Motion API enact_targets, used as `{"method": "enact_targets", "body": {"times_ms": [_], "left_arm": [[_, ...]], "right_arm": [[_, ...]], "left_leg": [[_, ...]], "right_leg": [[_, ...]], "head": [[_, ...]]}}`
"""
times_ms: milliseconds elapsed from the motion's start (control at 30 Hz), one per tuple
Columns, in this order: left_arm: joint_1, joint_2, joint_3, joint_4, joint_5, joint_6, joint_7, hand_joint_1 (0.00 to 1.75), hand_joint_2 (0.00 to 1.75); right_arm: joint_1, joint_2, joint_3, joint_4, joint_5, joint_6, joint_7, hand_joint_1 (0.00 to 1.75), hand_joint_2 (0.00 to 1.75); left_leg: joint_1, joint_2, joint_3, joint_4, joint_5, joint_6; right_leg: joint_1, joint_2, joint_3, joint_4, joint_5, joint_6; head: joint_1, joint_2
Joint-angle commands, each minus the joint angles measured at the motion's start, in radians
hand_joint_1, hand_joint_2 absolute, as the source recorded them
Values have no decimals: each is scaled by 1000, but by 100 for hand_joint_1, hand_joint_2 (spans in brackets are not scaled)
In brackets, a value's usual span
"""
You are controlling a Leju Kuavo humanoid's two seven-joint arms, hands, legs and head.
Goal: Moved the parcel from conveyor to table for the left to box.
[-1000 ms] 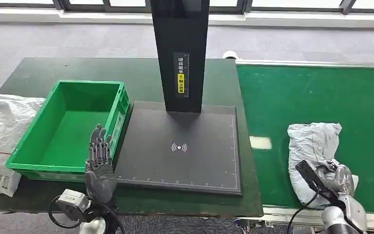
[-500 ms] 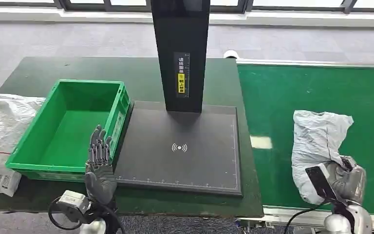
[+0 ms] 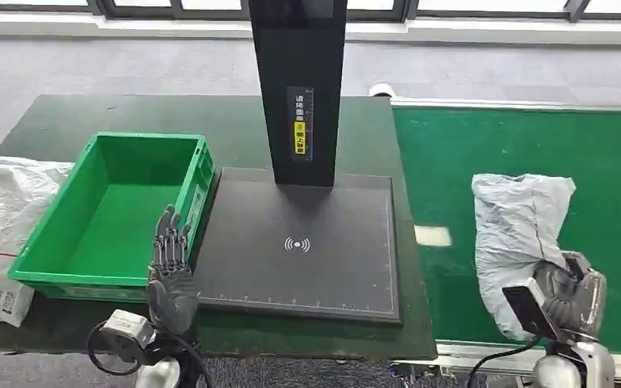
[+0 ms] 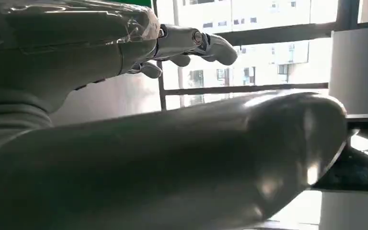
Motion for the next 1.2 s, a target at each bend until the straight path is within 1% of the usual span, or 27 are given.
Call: {"method": "enact_targets", "body": {"times_ms": [33, 67, 100, 133, 200, 267, 300, 333, 367, 400, 433, 533, 600, 633, 733, 767, 833, 867, 900, 967, 1133, 1200], "left_arm": [[-97, 19, -48, 102, 5, -14, 2, 0, 0], [-95, 20, -49, 100, 5, -15, 2, 0, 0], [-95, 20, -49, 100, 5, -15, 2, 0, 0], [-99, 22, -50, 99, 14, -28, 2, 0, 0], [-107, 19, -50, 107, 15, -28, 2, 0, 0], [-113, 20, -51, 108, 21, -30, 2, 0, 0], [-112, 19, -50, 108, 20, -31, 2, 0, 0], [-128, 25, -65, 126, 34, -66, 2, 0, 0], [-155, 17, -69, 155, 33, -63, 2, 0, 0], [-172, 12, -71, 173, 34, -61, 2, 0, 0], [-191, 7, -79, 195, 39, -46, 2, 0, 0], [-189, 12, -90, 192, 45, -37, 2, 0, 0], [-169, 16, -96, 175, 47, -17, 2, 0, 0], [-160, 16, -99, 168, 47, -10, 2, 0, 0], [-154, 19, -103, 163, 48, -8, 2, 0, 0], [-148, 18, -102, 161, 46, 2, 2, 0, 0], [-146, 19, -103, 160, 45, 2, 2, 0, 0], [-142, 19, -105, 156, 45, 6, 2, 0, 0], [-142, 19, -105, 156, 45, 6, 2, 0, 0], [-142, 19, -105, 156, 45, 6, 2, 0, 0], [-142, 19, -105, 156, 45, 6, 2, 0, 0], [-143, 20, -105, 160, 48, 13, 2, 0, 0]], "right_arm": [[-368, 86, 407, 200, 8, -59, 76, 175, 175], [-356, 78, 409, 190, -1, -60, 73, 175, 175], [-356, 78, 409, 190, -1, -60, 73, 175, 175], [-345, 72, 421, 175, -33, -31, 47, 175, 175], [-356, 84, 439, 183, -26, -38, 62, 175, 175], [-380, 101, 465, 209, -42, -12, 56, 175, 175], [-389, 128, 436, 228, -23, -15, 28, 175, 175], [-416, 153, 487, 271, -41, 108, 32, 175, 175], [-432, 203, 528, 316, -24, 93, 57, 175, 175], [-440, 230, 548, 351, -25, 78, 70, 175, 175], [-453, 266, 579, 432, -64, 60, 56, 175, 175], [-449, 268, 603, 472, -96, 28, 30, 175, 175], [-427, 275, 634, 474, -126, 71, 20, 175, 175], [-412, 283, 649, 467, -131, 85, 20, 175, 175], [-404, 288, 654, 461, -135, 88, 22, 175, 175], [-388, 296, 670, 449, -144, 125, 24, 175, 175], [-375, 306, 678, 447, -137, 112, 22, 175, 175], [-366, 307, 691, 441, -139, 128, 25, 175, 175], [-366, 307, 691, 441, -139, 128, 25, 175, 175], [-366, 307, 691, 441, -139, 128, 25, 175, 175], [-366, 307, 691, 441, -139, 128, 25, 175, 175], [-359, 307, 707, 433, -150, 156, 30, 175, 175]], "left_leg": [[0, 21, 2, -1, 2, -2], [0, 23, 2, -2, 4, -3], [0, 18, 11, -2, 5, -3], [0, 12, 10, -1, 7, -3], [0, 2, 7, 0, 11, -2], [1, -1, 4, -1, 11, -3], [1, 1, 5, -2, 11, -3], [1, 1, 4, -1, 11, -3], [1, 0, 3, 0, 11, -3], [1, 3, 4, 0, 11, -3], [1, 3, 3, 0, 11, -3], [2, 5, 5, -2, 12, -4], [2, 5, 5, -3, 13, -4], [1, 2, 4, -1, 12, -4], [2, 1, 3, -1, 12, -5], [2, 2, 4, -2, 12, -4], [1, 2, 4, -2, 12, -4], [2, 0, 3, -1, 12, -5], [2, 0, 4, -3, 13, -4], [2, 0, 2, -1, 12, -4], [1, 0, 1, -1, 13, -4], [1, 0, 2, -2, 13, -4]], "right_leg": [[0, 20, -9, 0, 8, -5], [0, 22, -10, -2, 11, -5], [1, 18, -10, -2, 9, -4], [1, 13, -8, -1, 9, -3], [1, 2, -8, -1, 8, -3], [1, -1, -9, 0, 9, -3], [1, 2, -9, -1, 9, -3], [1, 2, -10, 0, 9, -3], [1, 1, -10, 1, 9, -3], [1, 5, -11, 0, 10, -3], [1, 4, -11, 1, 10, -3], [2, 6, -10, -1, 11, -4], [2, 5, -12, -1, 11, -5], [2, 3, -12, 0, 10, -5], [2, 2, -12, 0, 9, -5], [2, 3, -11, -1, 10, -5], [2, 3, -12, 0, 10, -5], [2, 2, -12, 0, 9, -5], [2, 1, -10, -2, 10, -5], [2, 1, -13, 0, 9, -4], [1, 1, -13, 0, 9, -4], [2, 1, -12, -1, 10, -5]], "head": [[-1, 0], [-1, 0], [-1, 0], [-1, 0], [-1, 0], [-1, 0], [-1, 0], [-1, 0], [-1, 0], [-1, 0], [-1, 0], [-1, 0], [-1, 0], [-1, 0], [-1, 0], [-1, 0], [-1, 0], [-1, 0], [-1, 0], [-1, 0], [-1, 0], [-1, 0]]}}
